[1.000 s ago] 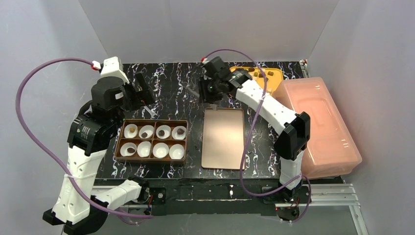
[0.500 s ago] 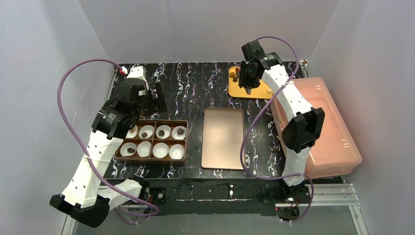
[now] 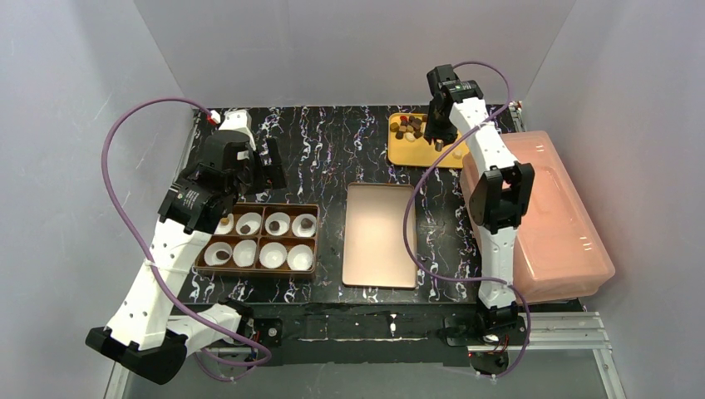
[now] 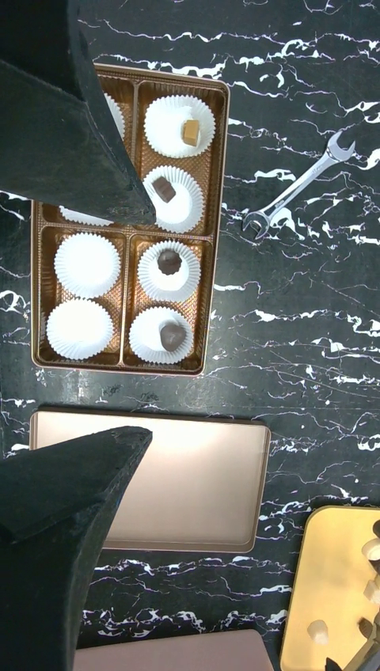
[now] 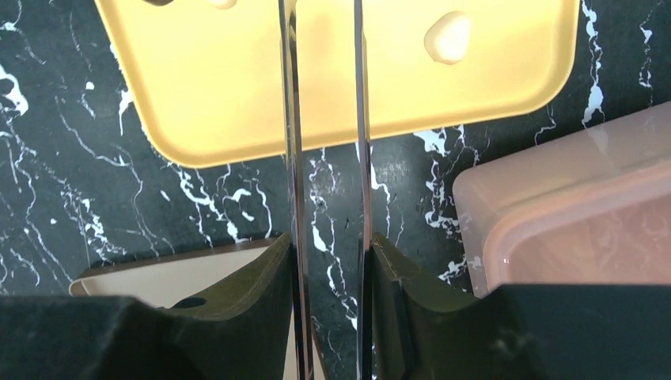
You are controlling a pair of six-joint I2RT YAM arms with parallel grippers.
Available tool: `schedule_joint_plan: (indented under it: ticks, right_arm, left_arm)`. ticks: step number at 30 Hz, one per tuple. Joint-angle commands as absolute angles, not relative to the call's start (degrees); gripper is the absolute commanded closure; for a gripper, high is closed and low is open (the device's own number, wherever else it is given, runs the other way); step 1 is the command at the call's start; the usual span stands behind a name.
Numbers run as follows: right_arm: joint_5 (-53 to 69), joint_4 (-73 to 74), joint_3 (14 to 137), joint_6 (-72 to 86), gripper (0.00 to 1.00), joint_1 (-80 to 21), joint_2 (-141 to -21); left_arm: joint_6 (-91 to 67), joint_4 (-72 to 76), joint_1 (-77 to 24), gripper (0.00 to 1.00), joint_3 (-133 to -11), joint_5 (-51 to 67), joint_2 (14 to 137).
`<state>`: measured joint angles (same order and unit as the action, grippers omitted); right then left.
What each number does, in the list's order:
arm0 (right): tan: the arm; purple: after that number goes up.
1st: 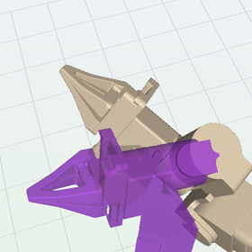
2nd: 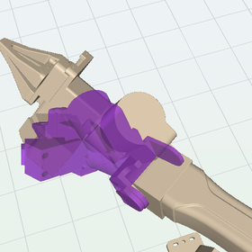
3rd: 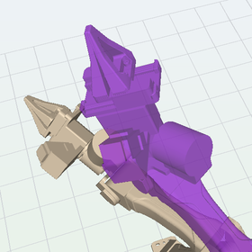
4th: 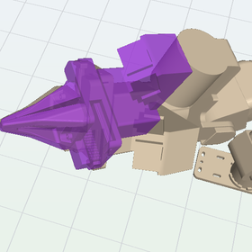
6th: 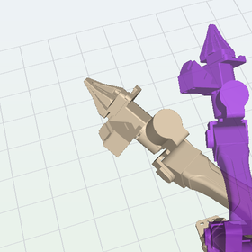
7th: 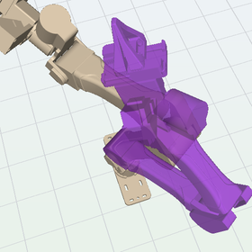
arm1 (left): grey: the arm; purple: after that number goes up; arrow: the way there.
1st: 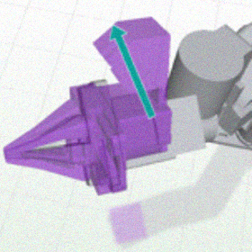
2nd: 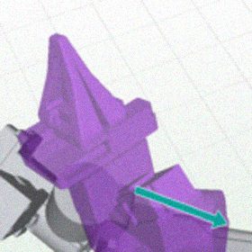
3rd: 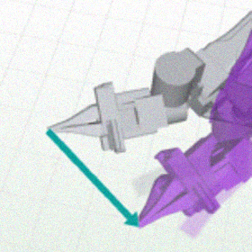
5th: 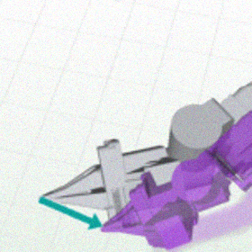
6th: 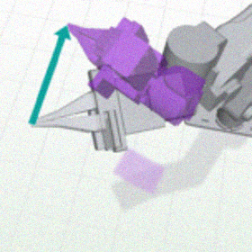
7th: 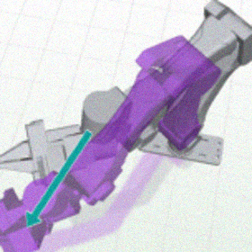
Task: Pack the chocolate
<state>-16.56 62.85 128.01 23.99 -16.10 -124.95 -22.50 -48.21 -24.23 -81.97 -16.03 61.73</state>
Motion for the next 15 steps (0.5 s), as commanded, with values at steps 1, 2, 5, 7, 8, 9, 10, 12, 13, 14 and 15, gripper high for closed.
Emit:
schedule_joint_plan:
  ticks: [1,2,5,7,8,9,10,12,13,14,15]
  right_arm:
    - [-16.11,63.16,132.75,22.92,0.56,-14.7,-127.18]
    - [-15.41,62.4,132.6,22.87,0.56,-14.42,-127.58]
    - [-14.11,61.59,132.83,22.76,0.55,-13.94,-129.03]
    - [-13.47,61.31,133.06,22.61,0.55,-13.89,-129.88]
    - [-13.23,60.99,133.05,22.5,0.55,-13.82,-130.16]
    - [-12.91,60.72,133.06,22.41,0.55,-13.8,-130.54]
    - [-12.79,60.54,133.11,22.34,0.55,-13.8,-130.82]
    - [-12.69,60.69,133.69,22.32,0.55,-13.72,-131.46]
    - [-12.54,60.8,133.91,22.5,0.55,-13.76,-131.62]
    - [-12.47,60.63,133.83,22.53,0.55,-13.72,-131.53]
    - [-12.5,60.57,133.74,22.6,0.55,-13.71,-131.45]
  left_arm:
    - [-21.45,-48.35,-24.3,0.0,-82.01,-16.44,61.82]
    - [-21.41,-48.41,-24.34,0.0,-82.11,-16.5,61.88]
    - [-21.36,-48.66,-24.33,0.01,-82.36,-16.52,62.2]
    - [-21.36,-48.75,-24.35,0.0,-82.58,-16.44,62.32]
    - [-21.38,-48.81,-24.39,0.01,-82.62,-16.44,62.44]
    - [-21.36,-48.93,-24.35,0.0,-82.73,-16.36,62.51]
    - [-21.31,-48.99,-24.35,0.01,-82.76,-16.35,62.56]
    - [-21.27,-49.15,-24.32,0.0,-83.02,-16.35,62.66]
    - [-21.27,-49.25,-24.34,0.0,-83.12,-16.42,62.74]
    - [-21.27,-49.26,-24.35,0.0,-83.09,-16.43,62.69]
    - [-21.27,-49.33,-24.35,0.01,-83.13,-16.51,62.75]
